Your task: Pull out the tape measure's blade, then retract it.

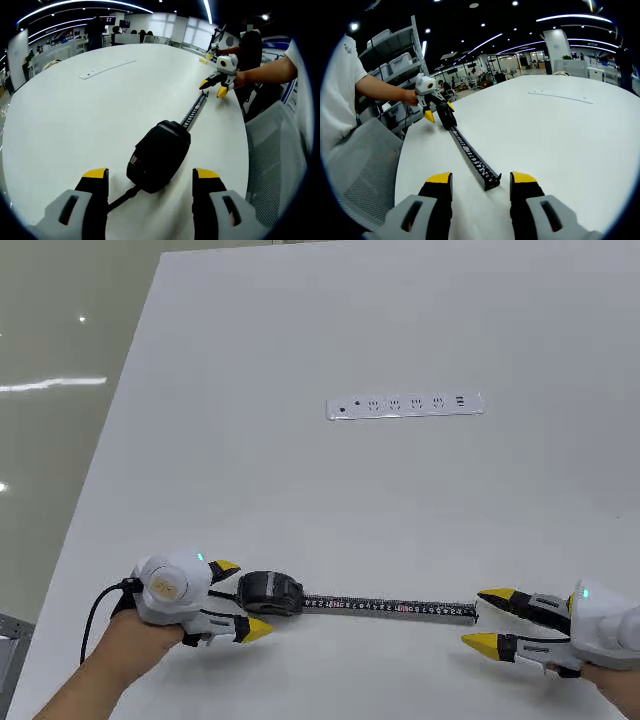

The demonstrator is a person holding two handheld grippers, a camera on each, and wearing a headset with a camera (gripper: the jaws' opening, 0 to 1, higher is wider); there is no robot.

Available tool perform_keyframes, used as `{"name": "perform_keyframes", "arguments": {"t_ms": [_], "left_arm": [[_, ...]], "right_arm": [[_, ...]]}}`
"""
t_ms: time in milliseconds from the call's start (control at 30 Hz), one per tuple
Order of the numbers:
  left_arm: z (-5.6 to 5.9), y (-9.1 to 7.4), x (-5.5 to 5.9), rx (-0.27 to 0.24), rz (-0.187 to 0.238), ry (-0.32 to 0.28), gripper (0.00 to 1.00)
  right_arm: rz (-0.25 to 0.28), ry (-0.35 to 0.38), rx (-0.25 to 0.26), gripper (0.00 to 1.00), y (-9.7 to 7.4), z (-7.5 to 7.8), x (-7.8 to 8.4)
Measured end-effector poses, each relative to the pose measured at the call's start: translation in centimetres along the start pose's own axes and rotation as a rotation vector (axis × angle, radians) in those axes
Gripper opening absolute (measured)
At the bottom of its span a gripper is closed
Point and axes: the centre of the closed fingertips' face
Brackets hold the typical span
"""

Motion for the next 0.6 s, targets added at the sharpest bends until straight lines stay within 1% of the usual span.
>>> {"name": "perform_keyframes", "arguments": {"t_ms": [133, 200, 233, 300, 333, 400, 433, 500, 567, 600], "left_arm": [[0.3, -0.3, -0.2, -0.008, 0.019, -0.016, 0.68], [0.3, -0.6, -0.3, -0.019, 0.028, -0.021, 0.69], [0.3, -0.7, -0.3, -0.022, 0.035, -0.027, 0.69], [0.4, -1.0, -0.4, -0.027, 0.046, -0.047, 0.69], [0.4, -1.1, -0.3, -0.031, 0.049, -0.049, 0.69], [0.5, -1.3, -0.2, -0.038, 0.051, -0.056, 0.7], [0.6, -1.4, -0.1, -0.042, 0.054, -0.063, 0.7], [0.7, -1.7, 0.0, -0.047, 0.062, -0.071, 0.71], [0.7, -2.1, 0.0, -0.063, 0.074, -0.076, 0.71], [0.8, -2.3, 0.0, -0.059, 0.085, -0.087, 0.71]], "right_arm": [[-0.017, 0.01, 0.035, 0.48, -0.2, -0.1, 0.4], [-0.016, 0.015, 0.048, 0.48, -0.5, -0.4, 0.2], [-0.039, -0.005, 0.063, 0.47, -0.6, -0.4, 0.4], [-0.032, 0.012, 0.058, 0.47, -0.7, -0.9, 0.3], [-0.042, 0.007, 0.065, 0.48, -0.7, -0.9, 0.4], [-0.041, 0.009, 0.072, 0.49, -0.8, -1.2, 0.2], [-0.052, 0.001, 0.083, 0.48, -0.9, -1.3, 0.1], [-0.059, 0.008, 0.089, 0.49, -0.9, -1.3, 0.2], [-0.061, 0.007, 0.101, 0.5, -1.1, -1.6, 0.0], [-0.058, 0.018, 0.11, 0.5, -1.1, -1.7, -0.1]]}}
Point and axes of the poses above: the centre of the closed fingertips' face, and the gripper's own axes: y roughly forward along the fingers, z roughly to its right, x roughly out of its underside, and after that the axes turned 10 degrees about -y, right-handed
